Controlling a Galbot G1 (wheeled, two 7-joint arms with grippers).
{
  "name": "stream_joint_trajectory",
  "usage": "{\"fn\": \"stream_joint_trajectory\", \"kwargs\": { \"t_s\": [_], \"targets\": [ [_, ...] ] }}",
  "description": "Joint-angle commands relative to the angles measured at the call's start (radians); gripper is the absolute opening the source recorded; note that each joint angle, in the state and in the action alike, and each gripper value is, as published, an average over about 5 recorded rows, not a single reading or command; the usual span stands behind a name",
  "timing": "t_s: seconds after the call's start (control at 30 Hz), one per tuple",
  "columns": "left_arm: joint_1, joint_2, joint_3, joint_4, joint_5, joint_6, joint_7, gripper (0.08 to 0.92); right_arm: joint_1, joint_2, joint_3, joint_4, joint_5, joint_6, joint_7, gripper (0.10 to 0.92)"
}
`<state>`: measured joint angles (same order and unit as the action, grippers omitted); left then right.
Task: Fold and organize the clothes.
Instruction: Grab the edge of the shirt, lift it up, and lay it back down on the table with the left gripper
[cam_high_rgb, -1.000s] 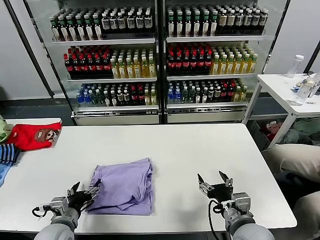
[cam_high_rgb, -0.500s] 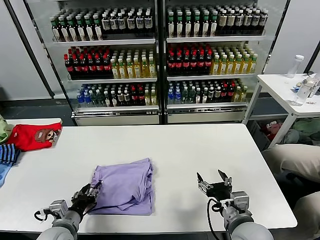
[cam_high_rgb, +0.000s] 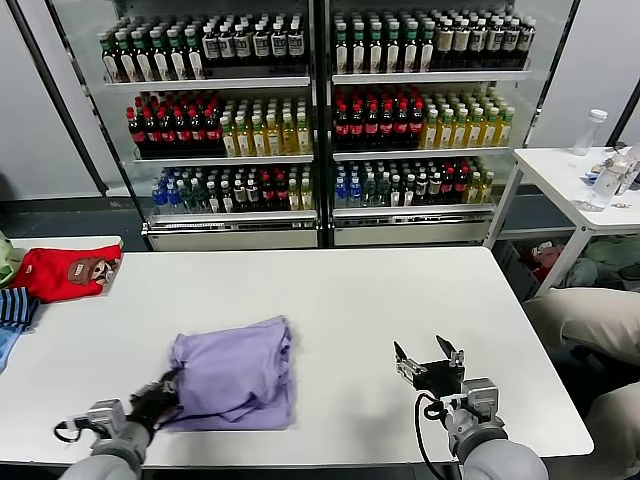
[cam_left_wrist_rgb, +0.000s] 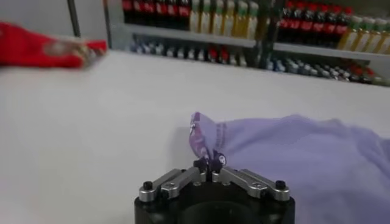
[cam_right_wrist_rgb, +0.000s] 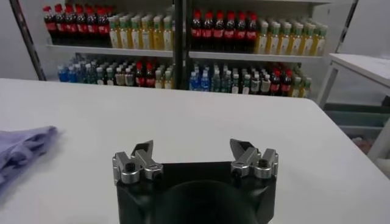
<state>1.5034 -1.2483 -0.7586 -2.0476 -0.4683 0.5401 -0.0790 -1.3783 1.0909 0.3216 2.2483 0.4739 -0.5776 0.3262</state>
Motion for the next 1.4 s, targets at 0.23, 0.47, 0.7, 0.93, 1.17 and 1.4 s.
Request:
{"fn": "stream_joint_trajectory", "kwargs": {
  "t_s": [0.23, 0.47, 0.7, 0.93, 1.17, 1.4],
  "targets": [
    [0.015, 0.288, -0.528, -0.039, 0.083, 0.040, 0.194, 0.090, 0.032, 0.012, -0.014, -0.019, 0.002, 0.000, -0.005, 0.823],
    [0.000, 0.075, -0.058, -0.239, 0.139, 0.042, 0.181, 0.090, 0.027, 0.010, -0.014, -0.022, -0.001, 0.000, -0.004, 0.823],
    [-0.007, -0.201, 0.543, -0.296, 0.286, 0.037, 0.138, 0.090, 0.009, 0.010, -0.009, -0.020, -0.008, 0.000, -0.002, 0.823],
    [-0.137, -0.346, 0.627, -0.063, 0.356, -0.073, 0.116, 0.090, -0.003, 0.006, -0.007, -0.006, -0.016, 0.000, -0.003, 0.823],
    [-0.216, -0.336, 0.575, -0.036, 0.322, -0.162, 0.075, 0.228, 0.014, -0.017, 0.005, 0.002, -0.010, 0.000, -0.007, 0.823],
    [-0.169, -0.147, 0.293, -0.142, 0.374, -0.353, 0.135, 0.427, 0.086, -0.027, -0.011, -0.039, 0.006, 0.003, -0.035, 0.823]
  ]
}}
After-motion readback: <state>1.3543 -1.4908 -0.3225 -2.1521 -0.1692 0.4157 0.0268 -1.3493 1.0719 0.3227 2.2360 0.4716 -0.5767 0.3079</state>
